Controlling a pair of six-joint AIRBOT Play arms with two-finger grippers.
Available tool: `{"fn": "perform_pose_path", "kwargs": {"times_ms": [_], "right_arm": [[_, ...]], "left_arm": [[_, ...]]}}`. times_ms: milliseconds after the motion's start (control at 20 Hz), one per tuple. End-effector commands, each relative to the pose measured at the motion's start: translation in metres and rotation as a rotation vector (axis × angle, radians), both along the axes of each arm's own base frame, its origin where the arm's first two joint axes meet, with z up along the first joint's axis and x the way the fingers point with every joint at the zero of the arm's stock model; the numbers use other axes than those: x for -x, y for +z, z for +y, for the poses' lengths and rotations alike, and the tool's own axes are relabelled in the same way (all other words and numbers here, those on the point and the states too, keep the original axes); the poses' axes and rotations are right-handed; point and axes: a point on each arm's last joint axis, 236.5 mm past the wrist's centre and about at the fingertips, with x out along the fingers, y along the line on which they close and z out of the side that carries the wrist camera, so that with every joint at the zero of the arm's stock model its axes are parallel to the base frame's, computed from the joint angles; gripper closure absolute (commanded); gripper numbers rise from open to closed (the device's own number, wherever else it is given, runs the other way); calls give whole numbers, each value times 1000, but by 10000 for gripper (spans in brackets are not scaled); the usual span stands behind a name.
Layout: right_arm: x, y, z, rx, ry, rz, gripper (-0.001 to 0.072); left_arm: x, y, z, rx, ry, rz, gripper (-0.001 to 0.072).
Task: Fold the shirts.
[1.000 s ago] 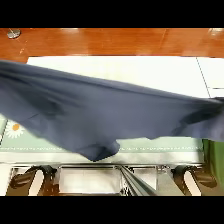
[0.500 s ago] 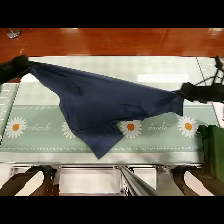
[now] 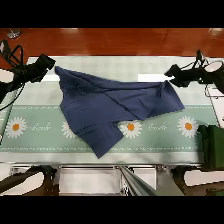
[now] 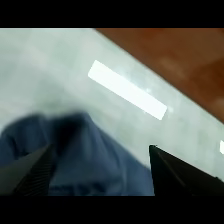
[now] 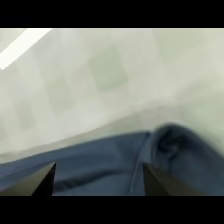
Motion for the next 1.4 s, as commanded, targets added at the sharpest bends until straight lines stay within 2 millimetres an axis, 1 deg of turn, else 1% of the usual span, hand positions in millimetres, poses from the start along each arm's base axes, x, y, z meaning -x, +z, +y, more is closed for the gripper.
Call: {"fn": "perform_pose_path", "kwargs": {"times_ms": [0, 50, 100, 150, 200, 250, 300, 350, 400, 450, 500, 550, 650, 750, 850, 900, 1000, 1100, 1200, 1300, 1350], "right_arm": [[-4, 37, -25, -4, 88, -10, 83], [9, 45, -42, 19, 111, 17, 83], [25, 47, -59, 51, 118, 46, 83], [44, 45, -79, 98, 111, 91, 83], [61, 41, -95, 126, 100, 130, 83], [81, 35, -111, 140, 77, 173, 83], [98, 27, -120, 136, 47, 203, 84], [115, 19, -125, 115, 8, 223, 84], [127, 12, -125, 90, -32, 226, 84], [136, 6, -119, 51, -83, 218, 84], [143, 3, -108, 5, -107, 197, 84], [148, 2, -95, -23, -96, 166, 84], [153, 9, -67, -95, -59, 96, 84], [156, 16, -54, -121, -35, 46, 84], [160, 14, -50, -126, -24, 52, 84], [162, 12, -49, -129, -22, 59, 85], [165, 8, -46, -137, -18, 72, 85], [168, 5, -45, -141, -17, 80, 85], [172, 1, -44, -132, -2, 90, 84], [180, -7, -44, -91, 32, 124, 83], [184, -11, -47, -69, 37, 144, 83]], "left_arm": [[38, -16, 3, 64, -137, 191, 4], [59, -25, 19, 74, -153, 277, 4], [83, -35, 33, 96, -167, 366, 4], [108, -44, 42, 124, -192, 445, 4], [131, -51, 45, 153, -206, 507, 4], [155, -60, 44, 191, -200, 572, 4], [173, -68, 39, 218, -191, 607, 4], [191, -78, 30, 235, -187, 628, 5], [204, -87, 19, 241, -191, 630, 4], [218, -95, 10, 235, -203, 632, 5], [232, -104, 3, 247, -197, 646, 4], [247, -112, -6, 267, -203, 670, 4], [266, -121, -30, 351, -219, 685, 5], [279, -134, -48, 400, -227, 691, 5], [288, -151, -65, 425, -217, 705, 5], [288, -157, -76, 440, -218, 692, 5], [281, -161, -93, 453, -222, 638, 5], [270, -168, -100, 387, -220, 592, 5], [253, -168, -107, 360, -191, 526, 6], [237, -166, -110, 339, -147, 463, 6], [234, -166, -114, 325, -147, 446, 7]]}}
